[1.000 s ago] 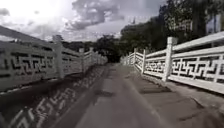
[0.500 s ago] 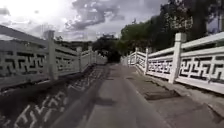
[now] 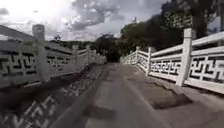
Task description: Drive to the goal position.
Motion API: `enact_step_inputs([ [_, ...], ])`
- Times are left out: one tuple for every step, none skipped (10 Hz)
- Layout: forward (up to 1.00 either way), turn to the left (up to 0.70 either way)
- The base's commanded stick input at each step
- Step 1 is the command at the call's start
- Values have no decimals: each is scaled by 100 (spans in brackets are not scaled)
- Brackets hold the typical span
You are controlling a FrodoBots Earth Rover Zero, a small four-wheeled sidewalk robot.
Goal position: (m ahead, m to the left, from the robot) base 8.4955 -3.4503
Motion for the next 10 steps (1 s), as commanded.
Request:
enact_step_inputs([
  [70,0],
  [70,0],
  [70,0],
  [70,0],
  [70,0],
  [70,0],
  [70,0],
  [70,0],
  [70,0],
  [70,0],
])
